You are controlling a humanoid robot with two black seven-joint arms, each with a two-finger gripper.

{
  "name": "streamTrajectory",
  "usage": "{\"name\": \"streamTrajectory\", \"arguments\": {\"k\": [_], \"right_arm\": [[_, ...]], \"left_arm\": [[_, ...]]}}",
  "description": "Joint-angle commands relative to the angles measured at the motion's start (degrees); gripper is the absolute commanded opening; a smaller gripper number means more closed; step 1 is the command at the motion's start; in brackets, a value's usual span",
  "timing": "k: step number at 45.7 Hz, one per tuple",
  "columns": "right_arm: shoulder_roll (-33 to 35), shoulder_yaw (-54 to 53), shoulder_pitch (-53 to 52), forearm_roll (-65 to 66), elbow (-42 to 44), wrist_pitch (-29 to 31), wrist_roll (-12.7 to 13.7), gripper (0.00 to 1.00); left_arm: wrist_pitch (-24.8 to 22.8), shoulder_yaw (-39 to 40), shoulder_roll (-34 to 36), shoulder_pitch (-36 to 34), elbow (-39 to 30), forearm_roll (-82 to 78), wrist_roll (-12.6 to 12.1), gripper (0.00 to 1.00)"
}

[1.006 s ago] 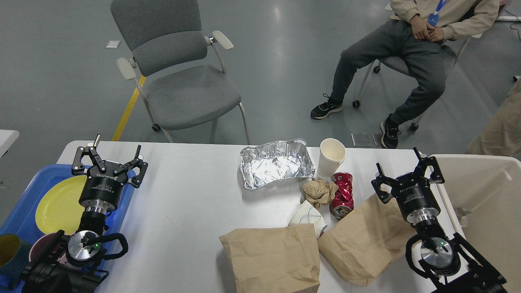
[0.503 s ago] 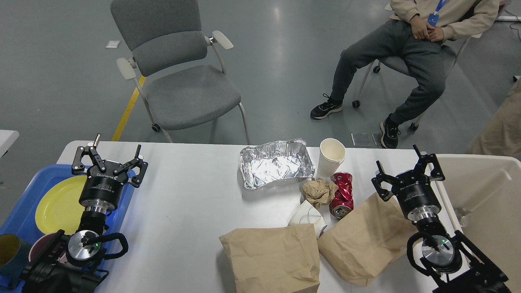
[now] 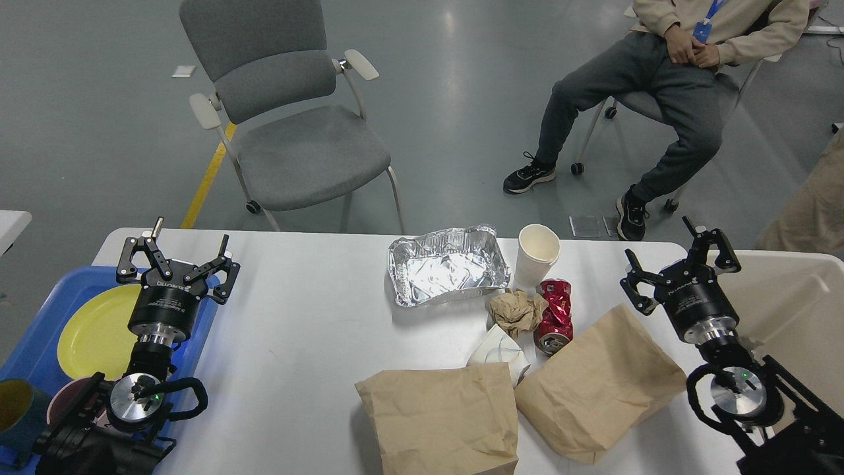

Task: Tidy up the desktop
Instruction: 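Raise the right gripper and swing it over the nearer brown paper bag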

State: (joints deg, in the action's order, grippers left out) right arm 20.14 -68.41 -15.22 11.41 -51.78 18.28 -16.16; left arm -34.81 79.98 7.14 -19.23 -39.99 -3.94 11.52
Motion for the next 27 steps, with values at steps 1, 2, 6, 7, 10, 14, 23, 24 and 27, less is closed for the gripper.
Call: {"name": "streamTrajectory", "arguments": {"k": [1,2,6,7,10,14,23,24,27], "right_arm": [[10.5,14.2,-4.1,-0.1,0.2,0.9,-0.3,1.00],[11.9,17.6,-5.7,-0.1,0.5,1.0,-0.3,1.00],[15.8,31.3,-12.6,-1.0,0.6,1.0,-0.3,1.00],[16.4,34.5,-14.4,-1.3,0.5,1.1,-0.3,1.00],[18.4,43.3,-20.4,-1.7,0.6,1.3,-0.3,1.00],[22.0,56.3,-30.3,-1.7,0.6,1.3,-0.1,1.00],[21.8,98.6,-57.0,-1.9,0.3,1.2,0.0,1.00],[21.2,102.9,-59.8,-2.2,0.1,1.3,0.0,1.00],[18.6,114.4,-66.9,-4.4,-0.4,3.2,-0.1,1.00]], "left_arm": [[0.0,0.0,0.0,0.1,0.0,0.1,0.0,0.96],[0.0,0.0,0.0,0.0,0.0,0.0,0.0,0.96],[0.0,0.0,0.1,0.0,0.0,0.0,0.1,0.96],[0.0,0.0,0.1,0.1,0.0,0.0,0.0,0.96],[0.0,0.0,0.0,0.0,0.0,0.1,0.0,0.96],[0.0,0.0,0.0,0.0,0.0,0.0,0.0,0.96],[0.0,0.0,0.1,0.0,0.0,0.1,0.0,0.96],[0.0,0.0,0.1,0.0,0.0,0.0,0.0,0.96],[0.0,0.0,0.0,0.1,0.0,0.0,0.0,0.96]]}}
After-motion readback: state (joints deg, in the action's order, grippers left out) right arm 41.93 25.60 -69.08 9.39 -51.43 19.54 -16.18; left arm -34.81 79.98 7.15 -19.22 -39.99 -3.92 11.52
